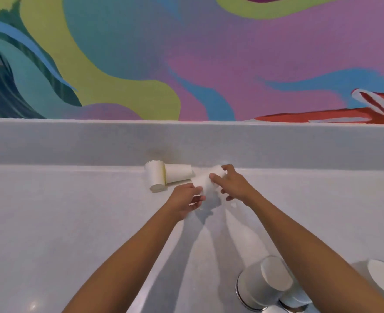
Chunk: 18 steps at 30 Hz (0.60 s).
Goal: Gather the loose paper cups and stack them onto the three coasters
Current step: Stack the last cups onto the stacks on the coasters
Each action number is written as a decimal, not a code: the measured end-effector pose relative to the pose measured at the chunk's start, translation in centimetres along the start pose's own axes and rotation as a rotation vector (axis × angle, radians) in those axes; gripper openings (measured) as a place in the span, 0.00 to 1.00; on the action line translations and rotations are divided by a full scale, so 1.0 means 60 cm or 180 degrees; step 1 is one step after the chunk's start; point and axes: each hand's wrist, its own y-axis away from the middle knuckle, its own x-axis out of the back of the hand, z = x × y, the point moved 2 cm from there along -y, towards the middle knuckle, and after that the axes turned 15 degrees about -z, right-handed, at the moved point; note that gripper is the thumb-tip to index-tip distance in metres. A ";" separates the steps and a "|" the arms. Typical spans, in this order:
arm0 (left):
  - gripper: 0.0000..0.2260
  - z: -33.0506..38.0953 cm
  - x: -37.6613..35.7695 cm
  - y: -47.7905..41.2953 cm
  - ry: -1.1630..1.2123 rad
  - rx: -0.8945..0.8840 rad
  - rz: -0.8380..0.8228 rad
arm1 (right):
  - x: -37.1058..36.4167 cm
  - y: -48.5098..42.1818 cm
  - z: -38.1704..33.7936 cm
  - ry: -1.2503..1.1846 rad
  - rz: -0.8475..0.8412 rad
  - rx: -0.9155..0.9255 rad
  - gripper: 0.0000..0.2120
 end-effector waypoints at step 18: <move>0.17 0.082 0.102 -0.046 -0.3225 -0.0347 0.1954 | 0.026 -0.030 0.002 -0.1550 0.0725 -0.0125 0.24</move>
